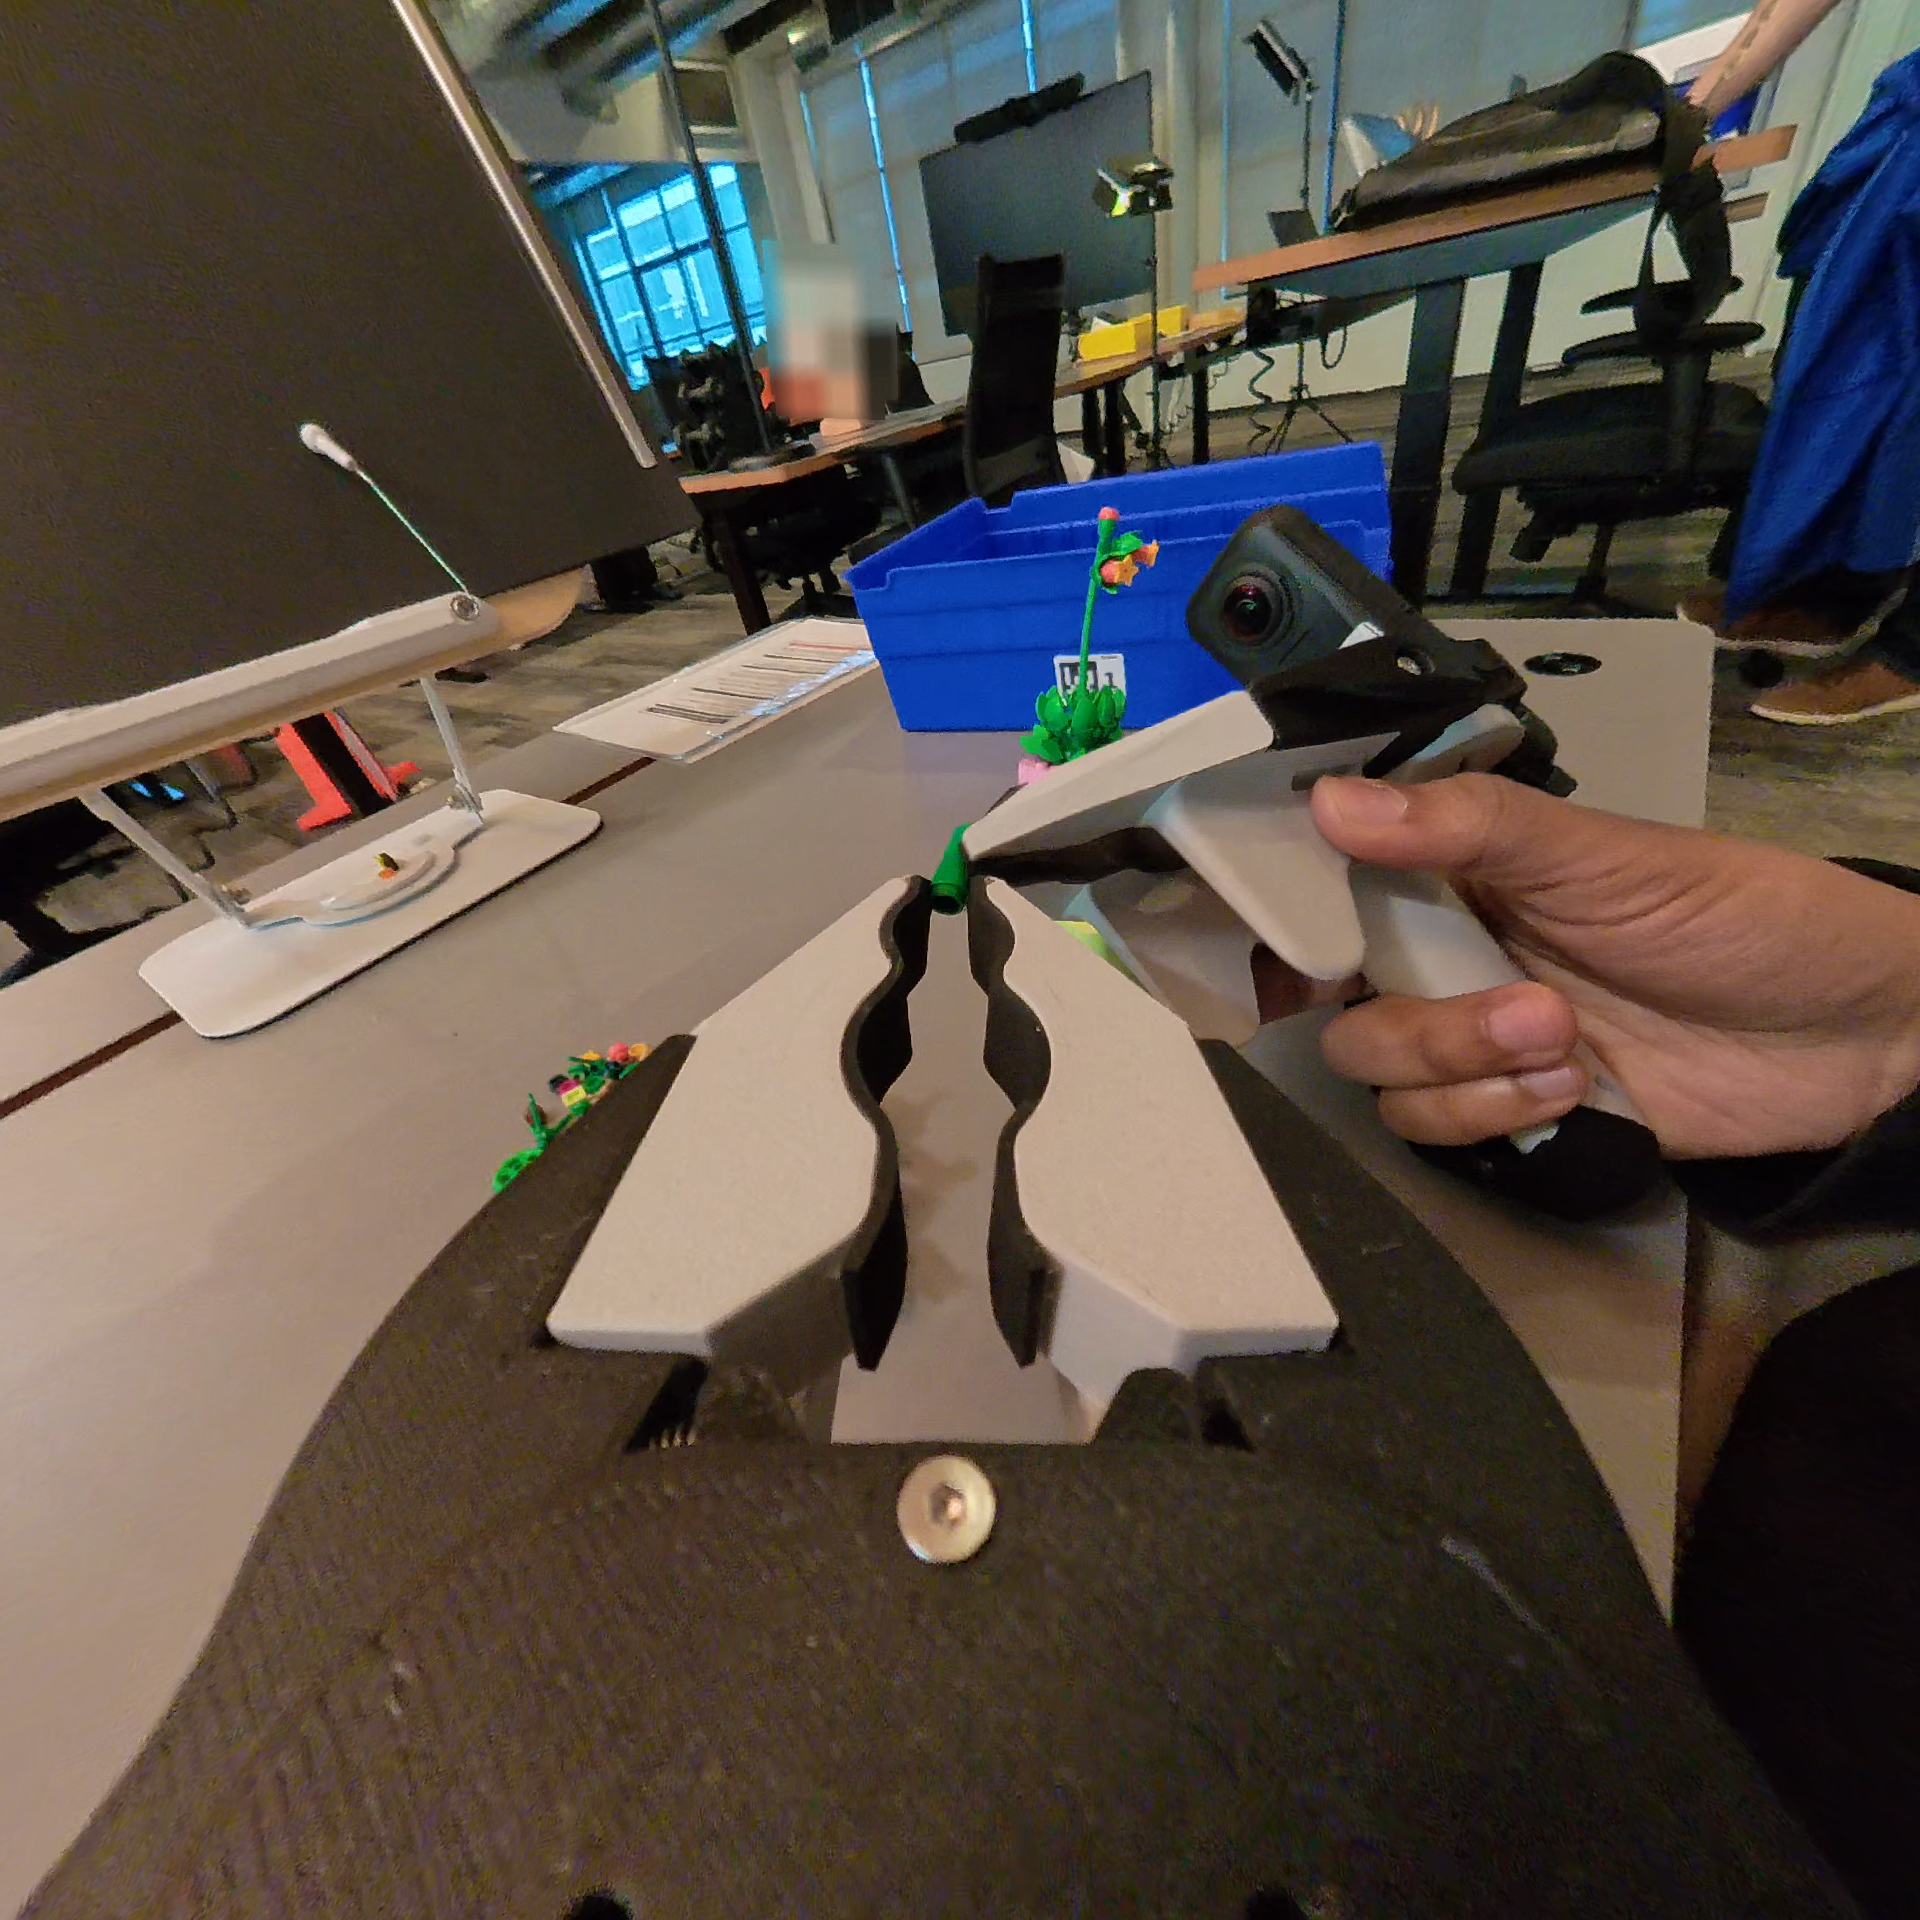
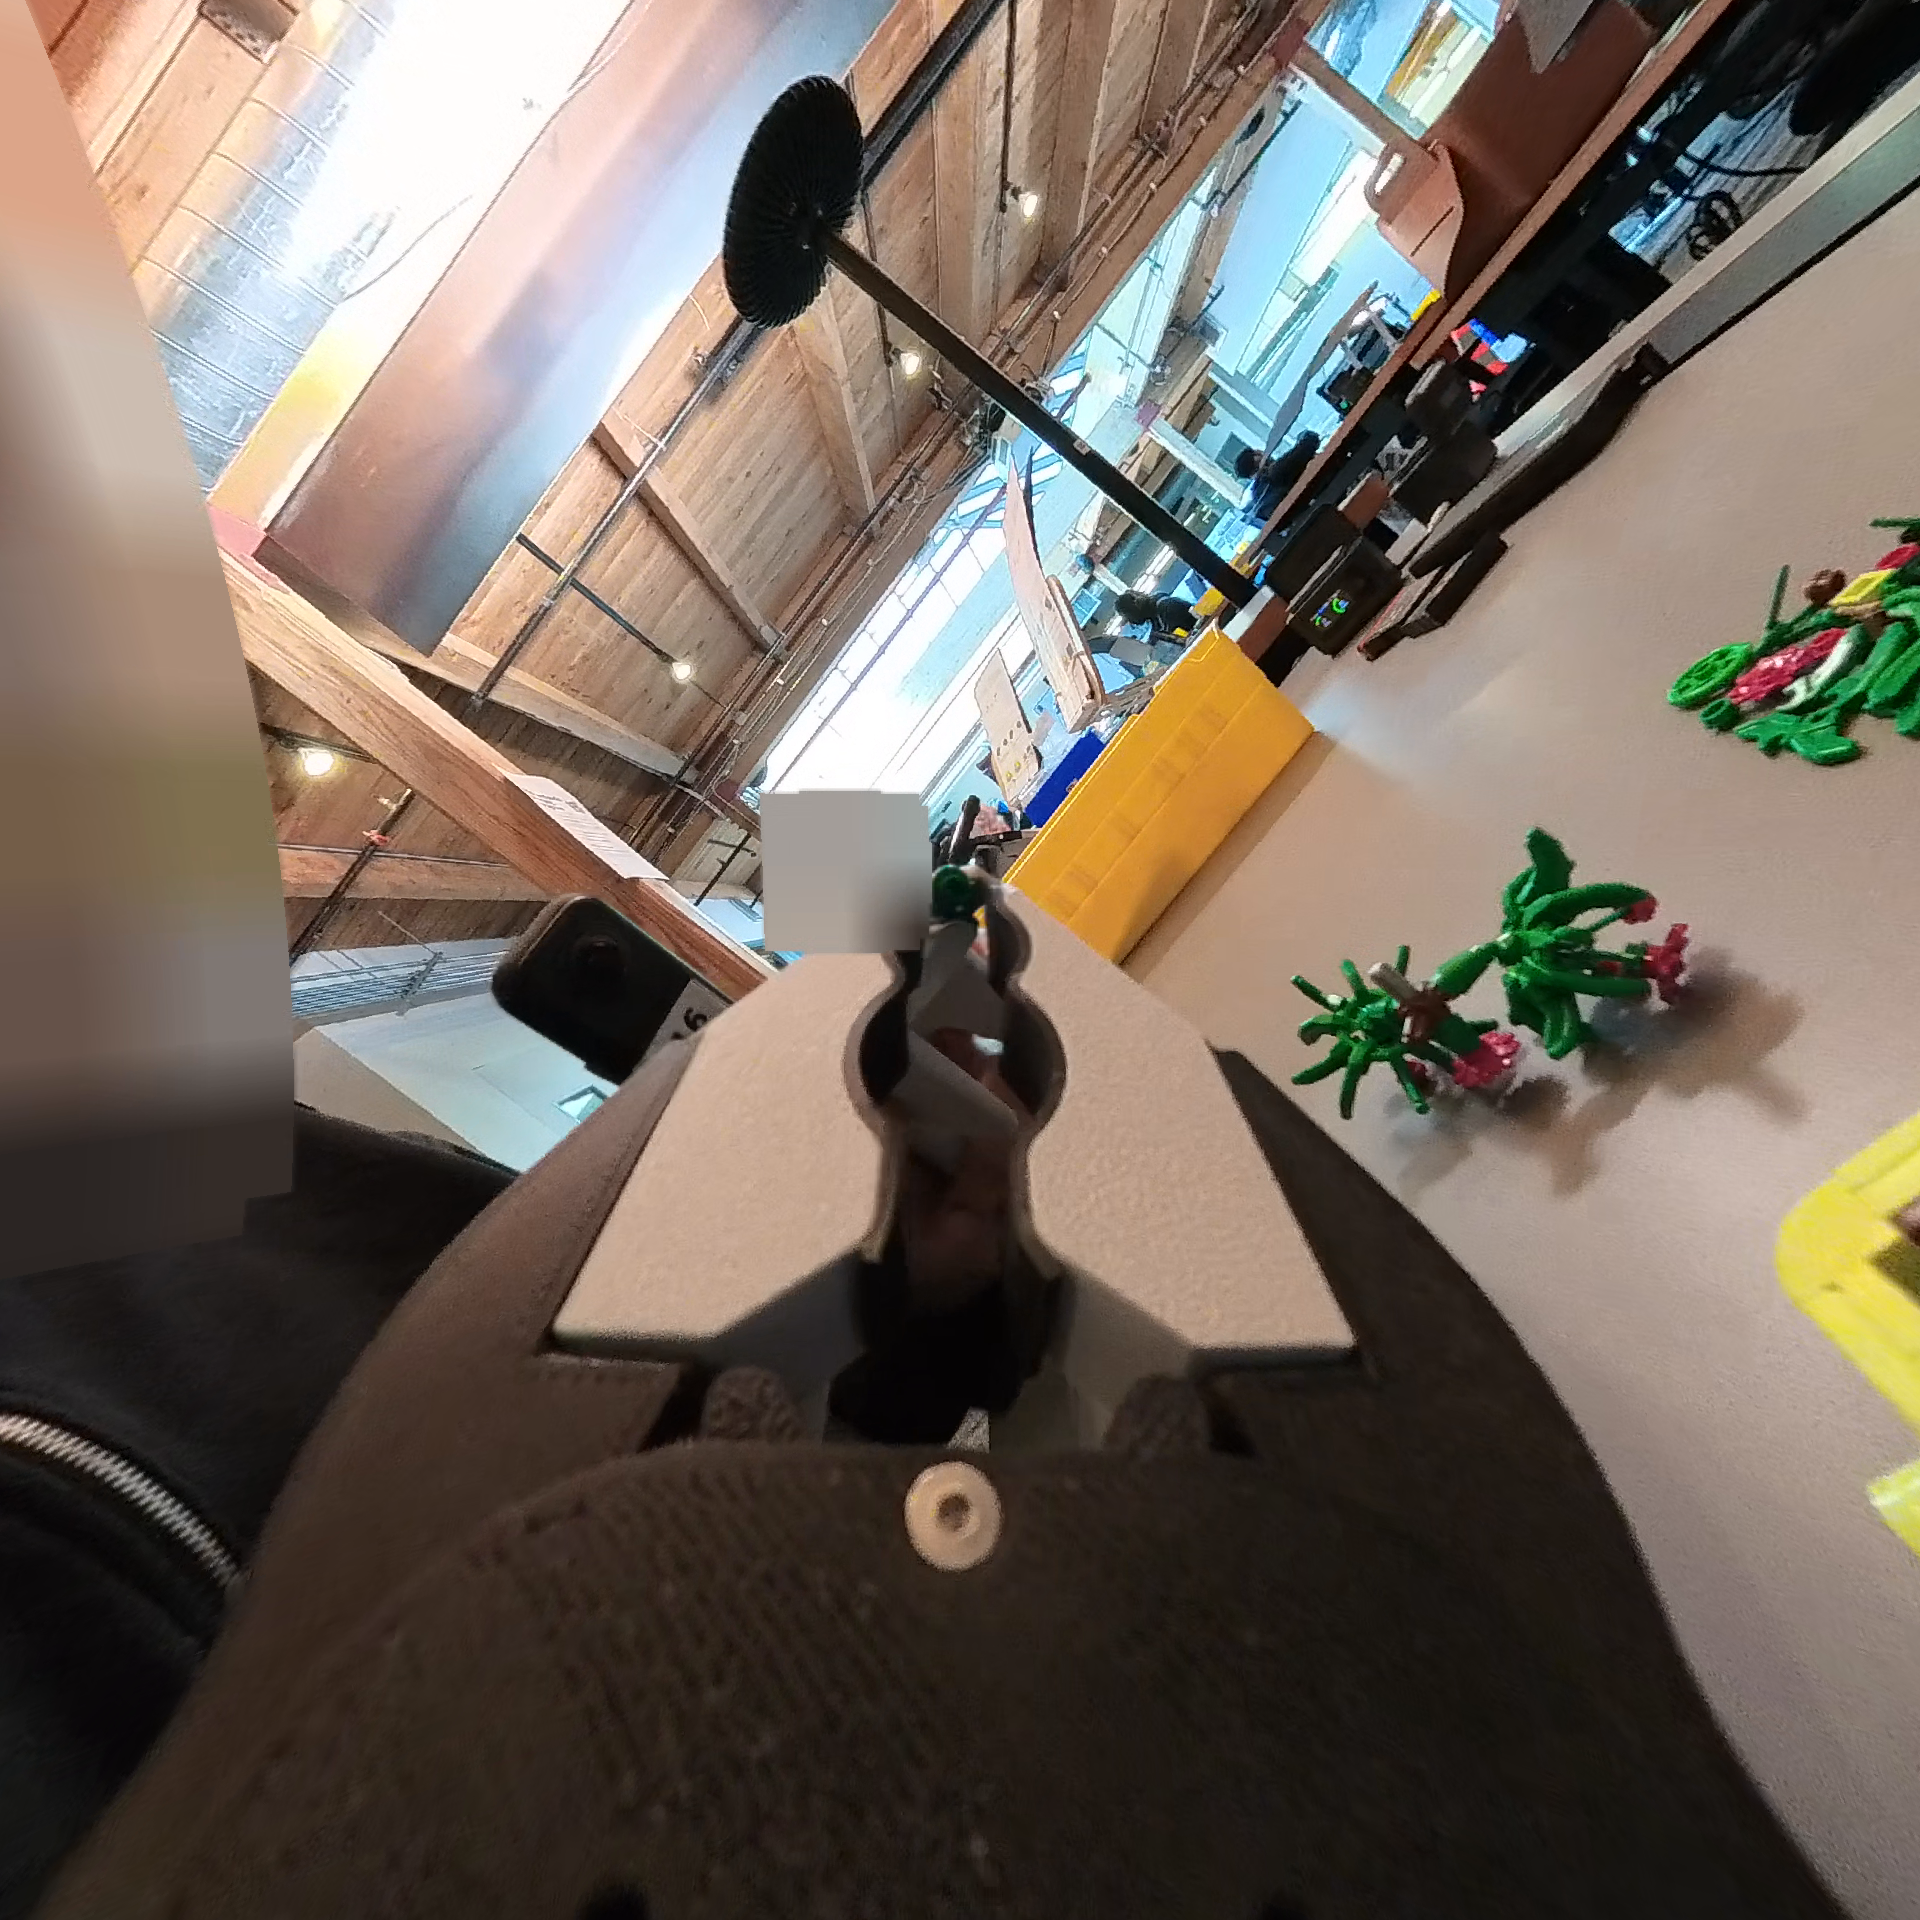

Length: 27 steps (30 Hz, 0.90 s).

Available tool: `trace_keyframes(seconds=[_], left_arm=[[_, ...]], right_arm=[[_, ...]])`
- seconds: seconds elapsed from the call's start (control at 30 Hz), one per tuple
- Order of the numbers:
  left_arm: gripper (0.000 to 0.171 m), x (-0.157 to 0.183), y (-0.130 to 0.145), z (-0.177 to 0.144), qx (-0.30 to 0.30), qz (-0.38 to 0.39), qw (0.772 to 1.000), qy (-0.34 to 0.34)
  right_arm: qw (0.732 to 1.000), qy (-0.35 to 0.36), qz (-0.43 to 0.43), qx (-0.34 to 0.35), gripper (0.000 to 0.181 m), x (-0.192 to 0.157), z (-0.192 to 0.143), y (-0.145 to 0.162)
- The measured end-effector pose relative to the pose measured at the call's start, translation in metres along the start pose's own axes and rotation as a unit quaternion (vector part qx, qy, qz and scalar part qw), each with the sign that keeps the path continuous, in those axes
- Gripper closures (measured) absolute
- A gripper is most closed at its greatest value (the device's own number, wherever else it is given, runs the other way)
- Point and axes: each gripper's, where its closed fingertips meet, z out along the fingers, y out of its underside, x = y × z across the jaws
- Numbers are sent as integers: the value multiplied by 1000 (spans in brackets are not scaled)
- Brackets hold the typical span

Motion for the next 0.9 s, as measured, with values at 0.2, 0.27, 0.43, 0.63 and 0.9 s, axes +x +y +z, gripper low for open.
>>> trace_keyframes(seconds=[0.2, 0.27, 0.43, 0.63, 0.9], left_arm=[[169, -1, -5, -4, 13, -13, 1000, 13], [169, 3, -6, -4, 15, -40, 998, 41], [169, 18, -18, -10, 45, -164, 973, 156], [168, 27, -23, -15, 59, -208, 950, 226], [168, 39, -23, -15, 50, -199, 946, 249]], right_arm=[[991, -64, -111, 48, 148, -41, -19, -31], [978, -29, -205, 6, 147, -43, -19, -25], [895, 58, -435, -73, 148, -40, -22, -8], [875, 51, -478, -61, 155, -43, -27, -5], [908, 4, -412, -79, 162, -45, -25, 6]])
